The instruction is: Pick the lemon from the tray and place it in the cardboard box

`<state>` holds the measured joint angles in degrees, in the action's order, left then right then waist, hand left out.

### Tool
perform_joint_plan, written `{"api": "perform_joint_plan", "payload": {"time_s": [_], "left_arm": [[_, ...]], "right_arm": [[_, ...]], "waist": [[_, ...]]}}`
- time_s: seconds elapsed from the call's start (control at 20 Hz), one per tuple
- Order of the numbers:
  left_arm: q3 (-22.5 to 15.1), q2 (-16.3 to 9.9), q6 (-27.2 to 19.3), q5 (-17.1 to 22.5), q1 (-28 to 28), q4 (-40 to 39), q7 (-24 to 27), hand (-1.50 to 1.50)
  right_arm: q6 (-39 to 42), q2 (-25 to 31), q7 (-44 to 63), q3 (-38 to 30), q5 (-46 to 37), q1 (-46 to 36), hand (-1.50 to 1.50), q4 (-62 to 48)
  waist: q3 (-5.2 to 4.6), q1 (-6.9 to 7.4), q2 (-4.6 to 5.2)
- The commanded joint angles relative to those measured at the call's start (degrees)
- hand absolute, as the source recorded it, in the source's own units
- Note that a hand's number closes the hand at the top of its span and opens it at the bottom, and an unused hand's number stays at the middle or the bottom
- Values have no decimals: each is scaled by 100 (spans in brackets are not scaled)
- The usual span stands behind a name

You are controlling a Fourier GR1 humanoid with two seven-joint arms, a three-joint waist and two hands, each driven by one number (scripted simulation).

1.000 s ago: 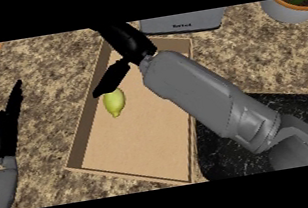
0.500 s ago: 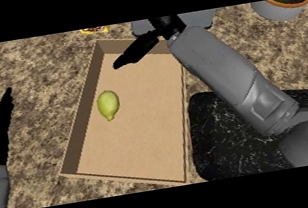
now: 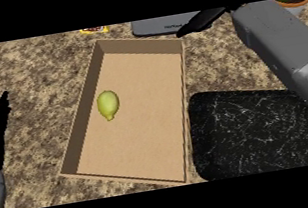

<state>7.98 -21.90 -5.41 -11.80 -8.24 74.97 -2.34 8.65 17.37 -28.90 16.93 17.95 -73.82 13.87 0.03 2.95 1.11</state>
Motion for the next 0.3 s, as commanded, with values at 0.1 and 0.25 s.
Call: {"api": "perform_joint_plan", "payload": {"time_s": [0.1,0.25], "left_arm": [[-74,124,-50,-60,-43,58,-38,0],[-163,172,-86,-157,60,219,-84,0]], "right_arm": [[1017,769,-623,45,-261,200,-150,-452],[1221,996,-844,195,-522,200,-150,-526]], "waist": [[4,64,64],[6,58,34]]}}
